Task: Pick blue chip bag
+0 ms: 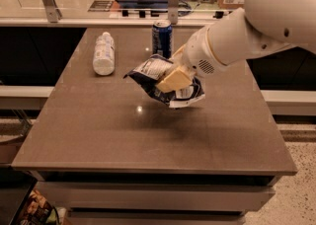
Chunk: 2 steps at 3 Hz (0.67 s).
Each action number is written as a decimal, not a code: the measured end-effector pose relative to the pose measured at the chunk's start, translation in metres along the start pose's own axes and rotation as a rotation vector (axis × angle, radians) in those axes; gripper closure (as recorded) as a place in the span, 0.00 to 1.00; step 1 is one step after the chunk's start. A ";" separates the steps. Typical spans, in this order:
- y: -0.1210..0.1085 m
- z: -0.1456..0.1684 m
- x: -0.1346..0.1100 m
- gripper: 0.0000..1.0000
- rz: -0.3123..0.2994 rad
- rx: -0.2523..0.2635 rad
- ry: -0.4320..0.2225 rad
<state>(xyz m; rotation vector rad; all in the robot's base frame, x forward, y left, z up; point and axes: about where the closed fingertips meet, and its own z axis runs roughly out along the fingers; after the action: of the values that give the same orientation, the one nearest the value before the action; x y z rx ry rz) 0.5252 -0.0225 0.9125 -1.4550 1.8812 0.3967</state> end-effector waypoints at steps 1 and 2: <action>-0.001 -0.016 -0.017 1.00 -0.056 0.027 -0.036; -0.001 -0.032 -0.032 1.00 -0.098 0.066 -0.064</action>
Offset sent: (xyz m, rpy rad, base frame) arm -0.0087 -0.0006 0.0665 0.0307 -0.1956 0.0351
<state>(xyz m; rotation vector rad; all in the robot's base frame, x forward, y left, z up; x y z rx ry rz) 0.5184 -0.0199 0.9570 -1.4664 1.7487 0.3279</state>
